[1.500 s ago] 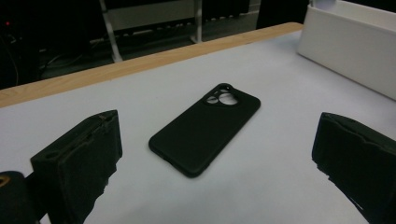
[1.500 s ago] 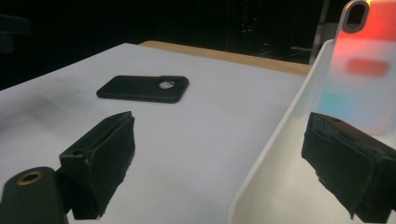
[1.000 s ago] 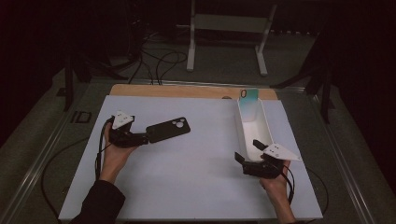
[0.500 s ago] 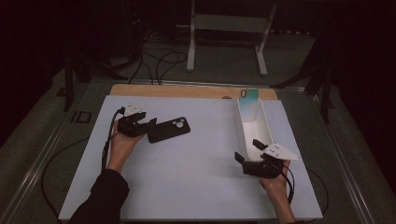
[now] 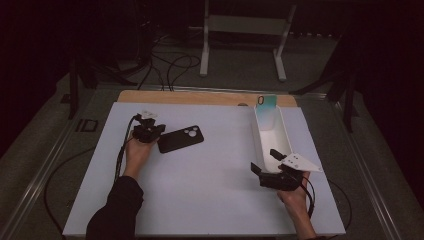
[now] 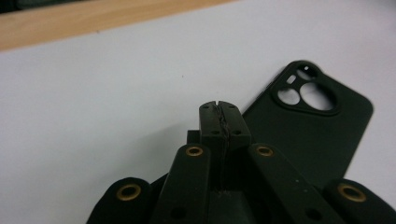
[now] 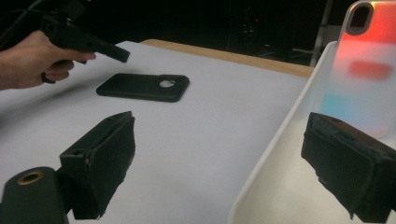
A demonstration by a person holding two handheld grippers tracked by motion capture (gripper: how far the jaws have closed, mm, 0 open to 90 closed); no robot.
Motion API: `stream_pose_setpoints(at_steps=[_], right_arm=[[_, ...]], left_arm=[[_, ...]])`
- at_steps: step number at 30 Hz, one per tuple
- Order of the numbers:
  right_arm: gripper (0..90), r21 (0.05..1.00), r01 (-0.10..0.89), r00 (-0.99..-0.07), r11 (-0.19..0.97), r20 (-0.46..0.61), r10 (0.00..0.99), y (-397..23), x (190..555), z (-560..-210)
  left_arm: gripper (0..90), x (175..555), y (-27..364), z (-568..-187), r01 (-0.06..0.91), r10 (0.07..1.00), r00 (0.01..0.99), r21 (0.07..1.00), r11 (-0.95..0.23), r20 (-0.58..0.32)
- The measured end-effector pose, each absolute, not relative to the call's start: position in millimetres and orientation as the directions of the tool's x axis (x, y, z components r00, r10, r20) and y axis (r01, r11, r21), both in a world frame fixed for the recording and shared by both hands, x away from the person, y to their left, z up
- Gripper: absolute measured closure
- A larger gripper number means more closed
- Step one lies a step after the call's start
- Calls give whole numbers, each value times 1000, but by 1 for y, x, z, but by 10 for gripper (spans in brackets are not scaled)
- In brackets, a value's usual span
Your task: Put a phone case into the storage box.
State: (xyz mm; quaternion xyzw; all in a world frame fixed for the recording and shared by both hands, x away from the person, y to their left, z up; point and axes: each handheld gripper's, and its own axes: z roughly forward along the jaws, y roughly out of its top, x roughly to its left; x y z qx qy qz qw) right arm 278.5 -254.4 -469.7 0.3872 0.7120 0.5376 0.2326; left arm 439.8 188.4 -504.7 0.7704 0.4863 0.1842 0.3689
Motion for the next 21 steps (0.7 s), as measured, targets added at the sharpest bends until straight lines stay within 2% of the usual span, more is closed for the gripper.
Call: stream_pose_setpoints(at_steps=[13, 21], right_arm=[[98, 946, 309, -595, 95, 114, 796, -257, 280, -469], [98, 947, 306, -597, 96, 112, 794, -256, 279, -468]], left_arm=[[900, 451, 193, -523, 674, 910, 407, 698, -243, -76], [900, 444, 190, -523, 679, 888, 455, 672, -296, -69]])
